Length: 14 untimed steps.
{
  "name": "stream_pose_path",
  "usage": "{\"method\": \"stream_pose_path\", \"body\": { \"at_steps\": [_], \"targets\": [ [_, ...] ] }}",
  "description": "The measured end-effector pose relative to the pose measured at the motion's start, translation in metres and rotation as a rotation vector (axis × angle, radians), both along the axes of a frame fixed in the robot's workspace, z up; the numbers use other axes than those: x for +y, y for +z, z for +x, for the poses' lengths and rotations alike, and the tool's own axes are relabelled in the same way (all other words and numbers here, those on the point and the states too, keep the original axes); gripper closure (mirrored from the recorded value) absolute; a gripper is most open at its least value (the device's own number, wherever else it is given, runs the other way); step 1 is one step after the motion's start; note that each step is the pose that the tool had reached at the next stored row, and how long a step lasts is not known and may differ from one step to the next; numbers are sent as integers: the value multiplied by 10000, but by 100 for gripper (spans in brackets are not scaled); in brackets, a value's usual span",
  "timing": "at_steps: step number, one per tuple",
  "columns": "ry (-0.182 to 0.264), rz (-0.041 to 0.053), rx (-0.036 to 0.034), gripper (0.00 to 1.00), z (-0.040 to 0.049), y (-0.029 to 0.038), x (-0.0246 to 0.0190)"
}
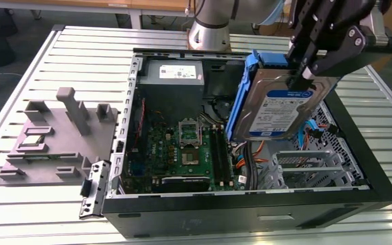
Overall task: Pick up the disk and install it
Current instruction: 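Insert the disk into the insertion slot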
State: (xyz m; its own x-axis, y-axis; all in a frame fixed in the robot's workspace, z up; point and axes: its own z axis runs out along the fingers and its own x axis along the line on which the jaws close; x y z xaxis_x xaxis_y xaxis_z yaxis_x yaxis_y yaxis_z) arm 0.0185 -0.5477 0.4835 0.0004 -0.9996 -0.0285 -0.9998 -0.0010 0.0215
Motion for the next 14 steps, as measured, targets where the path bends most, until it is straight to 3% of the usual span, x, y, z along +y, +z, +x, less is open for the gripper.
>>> {"method": "stream_pose_path", "body": {
  "at_steps": [8, 14],
  "targets": [
    [-3, 1, 0, 65, 45, -2, -139],
    [-4, 1, 4, 65, 195, -6, -163]
  ]
}}
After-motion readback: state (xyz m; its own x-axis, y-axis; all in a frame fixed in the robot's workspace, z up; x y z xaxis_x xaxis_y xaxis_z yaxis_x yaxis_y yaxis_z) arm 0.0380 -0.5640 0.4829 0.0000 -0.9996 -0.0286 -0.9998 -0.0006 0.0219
